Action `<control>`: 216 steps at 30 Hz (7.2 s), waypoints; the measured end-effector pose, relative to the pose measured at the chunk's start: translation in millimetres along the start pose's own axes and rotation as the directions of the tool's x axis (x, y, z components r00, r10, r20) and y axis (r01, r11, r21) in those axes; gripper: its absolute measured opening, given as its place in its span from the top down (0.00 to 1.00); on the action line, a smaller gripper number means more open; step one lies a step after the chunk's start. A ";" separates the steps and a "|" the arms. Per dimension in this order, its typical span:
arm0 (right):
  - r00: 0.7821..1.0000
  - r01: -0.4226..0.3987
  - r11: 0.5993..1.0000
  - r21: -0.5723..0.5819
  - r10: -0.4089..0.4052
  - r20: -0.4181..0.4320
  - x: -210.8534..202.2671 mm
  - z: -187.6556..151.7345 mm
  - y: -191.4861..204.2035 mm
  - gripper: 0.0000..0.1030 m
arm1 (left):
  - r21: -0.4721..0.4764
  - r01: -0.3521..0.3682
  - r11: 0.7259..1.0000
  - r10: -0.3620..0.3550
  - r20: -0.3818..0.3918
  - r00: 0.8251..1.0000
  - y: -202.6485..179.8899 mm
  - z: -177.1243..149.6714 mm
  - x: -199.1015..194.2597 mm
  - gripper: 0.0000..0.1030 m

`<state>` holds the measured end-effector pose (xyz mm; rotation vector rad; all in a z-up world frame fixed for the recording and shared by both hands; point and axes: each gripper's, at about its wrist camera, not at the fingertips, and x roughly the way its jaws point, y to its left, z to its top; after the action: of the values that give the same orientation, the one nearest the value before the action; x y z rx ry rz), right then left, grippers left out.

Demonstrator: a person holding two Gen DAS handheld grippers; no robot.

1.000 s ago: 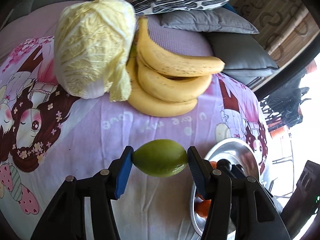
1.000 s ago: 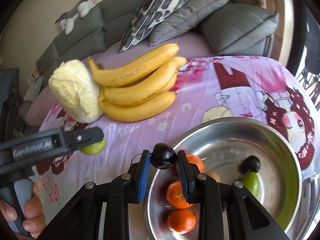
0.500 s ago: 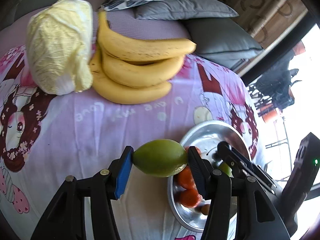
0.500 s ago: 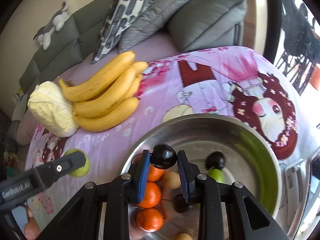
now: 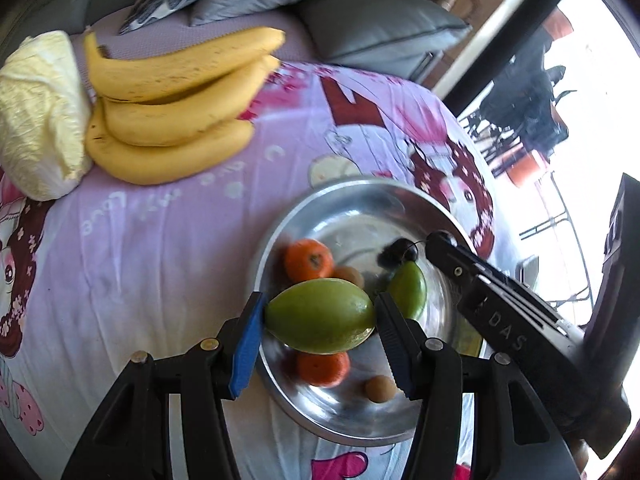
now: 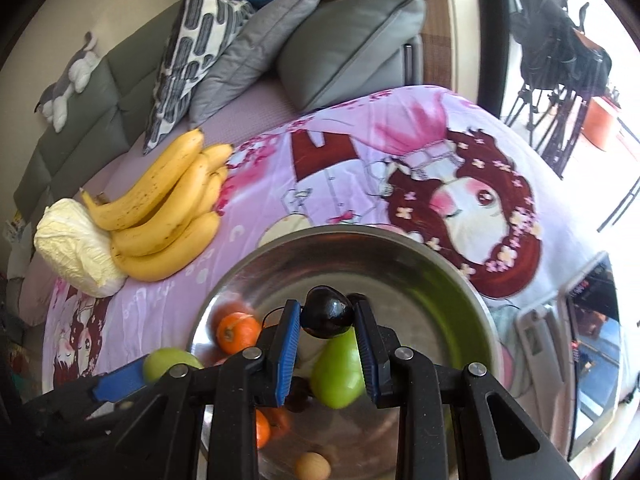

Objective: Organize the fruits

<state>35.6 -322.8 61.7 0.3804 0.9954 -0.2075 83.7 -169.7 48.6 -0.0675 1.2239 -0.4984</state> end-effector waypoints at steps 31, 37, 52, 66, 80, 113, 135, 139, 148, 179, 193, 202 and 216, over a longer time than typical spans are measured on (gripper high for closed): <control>0.986 0.132 0.991 0.032 -0.128 -0.106 0.3 -40.4 -38.7 0.71 | 0.095 -0.033 0.995 0.039 -0.060 0.997 -35.9 -16.6 22.8 0.45; 0.982 0.141 0.989 0.034 -0.136 -0.131 6.8 -42.7 -40.8 0.71 | 0.083 -0.024 0.996 0.030 -0.070 0.997 -34.0 -16.4 24.3 0.44; 0.978 0.151 0.988 0.018 -0.147 -0.148 12.6 -40.9 -39.5 0.70 | 0.012 0.024 1.000 -0.023 -0.096 0.995 -24.2 -15.3 25.6 0.45; 0.980 0.154 0.988 0.008 -0.152 -0.128 9.4 -39.2 -37.2 0.50 | -0.024 0.054 0.998 -0.056 -0.074 0.996 -16.2 -13.0 9.3 0.45; 0.977 0.173 0.983 -0.059 -0.179 -0.115 9.6 -40.2 -21.9 0.28 | -0.113 -0.153 0.982 0.148 -0.046 0.988 37.4 -26.1 -4.1 0.39; 0.980 0.176 0.967 -0.186 -0.190 -0.062 -1.8 -53.4 15.6 0.18 | -0.201 -0.395 0.896 0.396 -0.036 0.918 87.8 -62.9 -19.9 0.04; 0.986 0.148 0.967 -0.210 -0.159 -0.040 -24.7 -74.9 30.1 0.18 | -0.234 -0.389 0.891 0.384 -0.072 0.921 95.7 -91.9 -27.3 0.04; 0.988 0.133 0.963 -0.234 -0.147 -0.040 -27.2 -81.2 38.8 0.04 | -0.244 -0.390 0.888 0.382 -0.083 0.921 98.3 -96.5 -28.2 0.04; 0.990 0.118 0.952 -0.283 -0.136 -0.046 -27.3 -91.3 54.3 0.00 | -0.256 -0.402 0.879 0.389 -0.101 0.915 104.2 -107.5 -32.2 0.04; 0.987 0.095 0.957 -0.273 -0.127 -0.101 -16.8 -98.0 51.1 0.00 | -0.234 -0.452 0.861 0.429 -0.147 0.891 105.3 -115.7 -26.1 0.04; 0.986 0.091 0.960 -0.265 -0.124 -0.108 -11.2 -95.6 48.2 0.00 | -0.224 -0.458 0.860 0.429 -0.166 0.888 109.3 -115.6 -15.1 0.04; 0.986 0.078 0.962 -0.263 -0.113 -0.123 -6.3 -95.2 48.1 0.00 | -0.224 -0.458 0.860 0.429 -0.167 0.887 106.7 -115.1 -15.8 0.04; 0.983 0.073 0.963 -0.258 -0.114 -0.145 -1.6 -95.3 47.1 0.00 | -0.227 -0.455 0.861 0.424 -0.173 0.889 106.9 -112.6 -16.3 0.04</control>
<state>-23.2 -241.2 26.9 0.1179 1.1833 -0.1347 12.4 -43.8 -10.1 0.0197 1.3663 0.0654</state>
